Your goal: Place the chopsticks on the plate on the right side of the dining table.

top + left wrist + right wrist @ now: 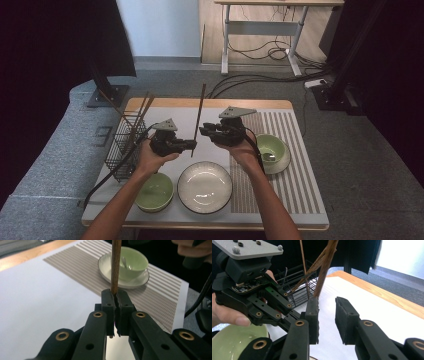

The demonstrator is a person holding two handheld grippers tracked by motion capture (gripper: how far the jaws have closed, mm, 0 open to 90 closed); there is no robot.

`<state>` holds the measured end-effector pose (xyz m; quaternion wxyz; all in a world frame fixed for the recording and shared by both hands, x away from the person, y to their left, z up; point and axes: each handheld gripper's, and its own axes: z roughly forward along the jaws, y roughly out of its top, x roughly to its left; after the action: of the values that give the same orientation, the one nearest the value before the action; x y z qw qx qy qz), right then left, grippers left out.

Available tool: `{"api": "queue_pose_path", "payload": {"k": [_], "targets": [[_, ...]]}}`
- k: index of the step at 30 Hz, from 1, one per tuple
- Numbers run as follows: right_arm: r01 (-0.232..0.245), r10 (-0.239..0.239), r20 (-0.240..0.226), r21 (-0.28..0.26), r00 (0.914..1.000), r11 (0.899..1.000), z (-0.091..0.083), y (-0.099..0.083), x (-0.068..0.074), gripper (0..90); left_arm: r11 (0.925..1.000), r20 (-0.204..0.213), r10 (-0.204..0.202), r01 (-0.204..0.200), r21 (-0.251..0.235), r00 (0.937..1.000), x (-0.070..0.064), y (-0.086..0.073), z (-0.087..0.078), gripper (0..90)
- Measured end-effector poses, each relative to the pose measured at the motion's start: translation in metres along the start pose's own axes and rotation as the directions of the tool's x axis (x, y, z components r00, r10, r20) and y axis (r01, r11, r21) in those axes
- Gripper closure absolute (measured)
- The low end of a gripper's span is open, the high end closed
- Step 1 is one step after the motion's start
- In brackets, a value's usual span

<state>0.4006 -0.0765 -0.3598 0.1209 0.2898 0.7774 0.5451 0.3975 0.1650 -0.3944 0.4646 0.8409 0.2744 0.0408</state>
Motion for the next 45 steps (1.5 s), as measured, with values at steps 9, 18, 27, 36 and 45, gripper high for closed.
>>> {"api": "queue_pose_path", "payload": {"k": [9, 18, 27, 36, 45], "targets": [[0.004, -0.004, 0.017, 0.0, 0.9998, 1.0, -0.008, -0.004, -0.003, 70.6, 0.9983, -0.002, -0.003, 0.004, 0.058, 1.0, 0.001, -0.001, 0.002, 86.3], [0.017, -0.017, 0.009, 0.018, 0.9998, 1.0, -0.009, -0.004, -0.002, 69.8, 0.9945, 0.004, -0.006, 0.005, 0.105, 1.0, 0.004, -0.001, 0.004, 86.3], [0.021, -0.021, 0.004, 0.034, 0.9998, 0.999, -0.011, -0.003, -0.003, 69.6, 0.9861, 0.004, -0.006, 0.005, 0.166, 1.0, 0.007, -0.001, 0.006, 86.3], [0.031, -0.031, -0.002, 0.032, 0.9995, 0.999, -0.009, 0.004, 0.001, 69.3, 0.9767, 0.014, -0.013, 0.01, 0.214, 0.9998, 0.008, -0.003, 0.014, 86.3], [0.035, -0.035, -0.005, 0.032, 0.9994, 0.999, -0.003, 0.007, 0.005, 68.9, 0.9712, 0.013, -0.02, 0.016, 0.238, 0.9997, 0.007, -0.004, 0.02, 86.3]]}}
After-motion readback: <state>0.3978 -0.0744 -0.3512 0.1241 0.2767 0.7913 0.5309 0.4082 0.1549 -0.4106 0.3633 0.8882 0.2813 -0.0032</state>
